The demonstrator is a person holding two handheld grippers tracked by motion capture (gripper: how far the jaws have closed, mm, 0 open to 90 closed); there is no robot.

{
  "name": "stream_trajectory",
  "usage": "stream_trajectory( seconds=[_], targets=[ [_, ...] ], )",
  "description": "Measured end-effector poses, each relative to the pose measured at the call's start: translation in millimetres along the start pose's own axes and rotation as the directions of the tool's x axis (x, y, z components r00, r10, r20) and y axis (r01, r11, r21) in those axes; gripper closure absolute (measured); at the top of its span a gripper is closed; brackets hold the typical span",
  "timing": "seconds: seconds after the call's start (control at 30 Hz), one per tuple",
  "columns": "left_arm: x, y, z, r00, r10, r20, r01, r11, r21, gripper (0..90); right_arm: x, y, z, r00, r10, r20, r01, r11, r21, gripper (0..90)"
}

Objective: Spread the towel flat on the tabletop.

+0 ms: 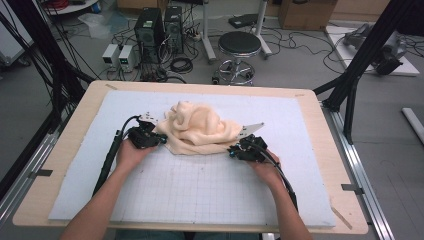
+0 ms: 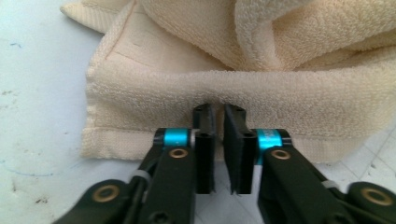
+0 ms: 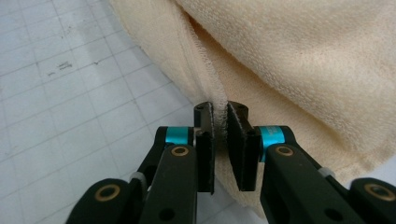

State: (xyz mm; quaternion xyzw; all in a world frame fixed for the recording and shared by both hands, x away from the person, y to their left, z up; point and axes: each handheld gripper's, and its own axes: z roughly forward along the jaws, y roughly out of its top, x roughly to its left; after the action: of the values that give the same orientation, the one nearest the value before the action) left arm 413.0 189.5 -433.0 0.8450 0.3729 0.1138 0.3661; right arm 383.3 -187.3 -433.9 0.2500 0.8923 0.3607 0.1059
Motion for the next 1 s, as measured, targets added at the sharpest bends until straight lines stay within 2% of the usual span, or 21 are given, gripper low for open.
stream_trajectory(
  seconds=[0.03, 0.2, 0.33, 0.4, 0.43, 0.47, 0.5, 0.53, 0.63, 0.7, 0.77, 0.8, 0.83, 0.9, 1.0],
  targets=[
    [-0.3, 0.1, -0.3, 0.9999, 0.012, 0.0, -0.012, 0.9999, 0.004, 88.8, 0.4, 0.5, -1.1, 0.9999, -0.011, 0.001, 0.011, 1.0, 0.001, 83.3],
    [-3.0, 0.9, -4.4, 0.9986, 0.053, 0.0, -0.053, 0.9984, 0.02, 89.0, 1.8, 1.2, -7.4, 0.9998, -0.019, -0.006, 0.019, 1.0, -0.014, 83.5],
    [-2.0, 3.2, -14.1, 0.998, 0.063, 0.008, -0.063, 0.9974, -0.037, 89.0, 3.8, 1.6, -12.7, 0.9994, -0.034, -0.011, 0.033, 0.999, -0.019, 83.5],
    [-1.8, 4.4, -17.3, 0.998, 0.062, 0.01, -0.062, 0.9959, -0.067, 86.0, 5.2, 1.9, -15.7, 0.9988, -0.048, -0.011, 0.048, 0.999, -0.024, 83.5],
    [-1.7, 5.4, -18.7, 0.9986, 0.052, -0.013, -0.052, 0.995, -0.085, 68.0, 6.0, 2.2, -17.1, 0.9987, -0.049, -0.011, 0.049, 0.998, -0.027, 83.5],
    [-0.7, 5.8, -19.9, 0.999, 0.043, -0.014, -0.044, 0.994, -0.1, 68.0, 6.8, 2.6, -19.1, 0.9983, -0.058, -0.009, 0.058, 0.998, -0.034, 83.6],
    [0.1, 5.9, -20.6, 0.9992, 0.04, -0.005, -0.04, 0.9935, -0.106, 61.9, 8.1, 3.1, -22.6, 0.9976, -0.069, -0.005, 0.069, 0.997, -0.039, 83.7],
    [0.9, 5.8, -20.1, 0.9992, 0.039, -0.008, -0.04, 0.9932, -0.11, 61.9, 8.1, 3.1, -22.6, 0.9976, -0.069, -0.005, 0.069, 0.997, -0.039, 83.7],
    [4.3, 3.7, -14.4, 0.9998, 0.021, -0.008, -0.021, 0.9961, -0.086, 53.0, 8.9, 2.6, -26.8, 0.997, -0.078, -0.005, 0.077, 0.996, -0.044, 84.1],
    [4.9, 3.0, -10.5, 0.9998, 0.022, 0.0, -0.022, 0.9971, -0.073, 51.8, 7.6, 0.9, -28.1, 0.9973, -0.074, -0.006, 0.074, 0.996, -0.042, 84.3],
    [3.9, 1.8, -2.3, 0.9994, 0.032, 0.014, -0.032, 0.9985, -0.045, 51.9, 4.4, -2.3, -29.5, 0.998, -0.062, -0.012, 0.062, 0.998, -0.033, 84.3],
    [3.9, 1.8, -2.3, 0.9994, 0.032, 0.014, -0.032, 0.9985, -0.045, 53.9, 4.4, -2.3, -29.5, 0.998, -0.062, -0.012, 0.062, 0.998, -0.033, 84.3],
    [3.0, 0.7, 1.9, 0.9992, 0.037, 0.015, -0.037, 0.9991, -0.022, 59.3, 1.8, -3.9, -28.9, 0.9985, -0.052, -0.016, 0.052, 0.998, -0.03, 84.2],
    [1.9, 0.0, 4.7, 0.9989, 0.046, 0.002, -0.046, 0.9986, -0.024, 60.2, 1.0, -4.3, -27.3, 0.9988, -0.046, -0.016, 0.046, 0.999, -0.027, 84.2],
    [0.7, 1.3, 5.9, 0.9987, 0.05, -0.009, -0.051, 0.9984, -0.026, 69.1, 0.5, -4.5, -20.6, 0.9988, -0.045, -0.017, 0.045, 0.999, -0.006, 84.2]
  ],
)
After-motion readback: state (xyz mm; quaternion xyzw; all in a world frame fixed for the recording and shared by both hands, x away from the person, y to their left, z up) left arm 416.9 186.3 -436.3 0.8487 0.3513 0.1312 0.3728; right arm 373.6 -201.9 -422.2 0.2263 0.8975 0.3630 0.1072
